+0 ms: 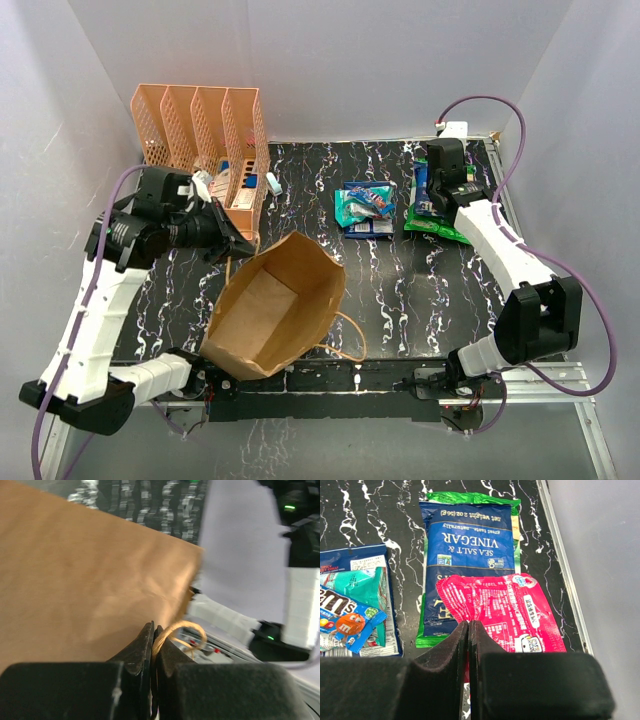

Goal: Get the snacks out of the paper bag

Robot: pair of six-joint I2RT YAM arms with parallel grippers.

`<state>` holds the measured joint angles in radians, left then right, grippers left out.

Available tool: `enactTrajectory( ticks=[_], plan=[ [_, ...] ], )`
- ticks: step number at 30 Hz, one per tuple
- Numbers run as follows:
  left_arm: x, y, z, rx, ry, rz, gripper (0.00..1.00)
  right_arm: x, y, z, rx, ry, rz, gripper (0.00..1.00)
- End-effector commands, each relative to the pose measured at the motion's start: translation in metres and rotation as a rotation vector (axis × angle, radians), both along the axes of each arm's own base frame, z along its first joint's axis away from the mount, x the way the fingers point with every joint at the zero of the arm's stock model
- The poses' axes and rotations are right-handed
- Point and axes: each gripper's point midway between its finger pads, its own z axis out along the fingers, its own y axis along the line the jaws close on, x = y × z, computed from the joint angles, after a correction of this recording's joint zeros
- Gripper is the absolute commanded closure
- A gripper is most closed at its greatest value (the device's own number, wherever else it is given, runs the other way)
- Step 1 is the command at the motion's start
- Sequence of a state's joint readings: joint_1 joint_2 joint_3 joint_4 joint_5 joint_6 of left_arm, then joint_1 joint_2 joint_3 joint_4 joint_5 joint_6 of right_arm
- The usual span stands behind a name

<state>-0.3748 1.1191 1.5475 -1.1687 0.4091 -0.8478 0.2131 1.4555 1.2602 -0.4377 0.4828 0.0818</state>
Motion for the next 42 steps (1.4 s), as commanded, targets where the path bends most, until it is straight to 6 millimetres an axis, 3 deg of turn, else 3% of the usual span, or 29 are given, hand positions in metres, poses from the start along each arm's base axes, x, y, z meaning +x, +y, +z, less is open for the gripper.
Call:
enactTrajectory(
  ticks=[1,12,20,29,39,42],
  plan=[
    [-0.014,0.049,-0.036,0.303,0.097,0.049,1.0,0.016,0.003,0.024,0.014,-0.096,0.026,0.93],
    [0.002,0.093,-0.029,0.517,-0.024,0.159,1.0,0.019,0.002,0.022,0.01,-0.095,0.047,0.93],
    [0.017,0.126,0.001,0.652,-0.18,0.241,1.0,0.02,-0.002,0.022,-0.008,-0.091,0.052,0.93],
    [0.022,0.157,0.006,0.789,-0.218,0.355,0.96,0.025,0.001,0.021,-0.002,-0.091,0.064,0.93],
    [0.036,0.181,0.035,0.907,-0.296,0.447,0.78,0.036,-0.01,0.004,-0.009,-0.055,0.014,0.93],
    [0.034,0.17,0.038,0.838,-0.309,0.417,0.62,0.042,-0.015,-0.008,-0.009,-0.042,0.004,0.93]
  ],
)
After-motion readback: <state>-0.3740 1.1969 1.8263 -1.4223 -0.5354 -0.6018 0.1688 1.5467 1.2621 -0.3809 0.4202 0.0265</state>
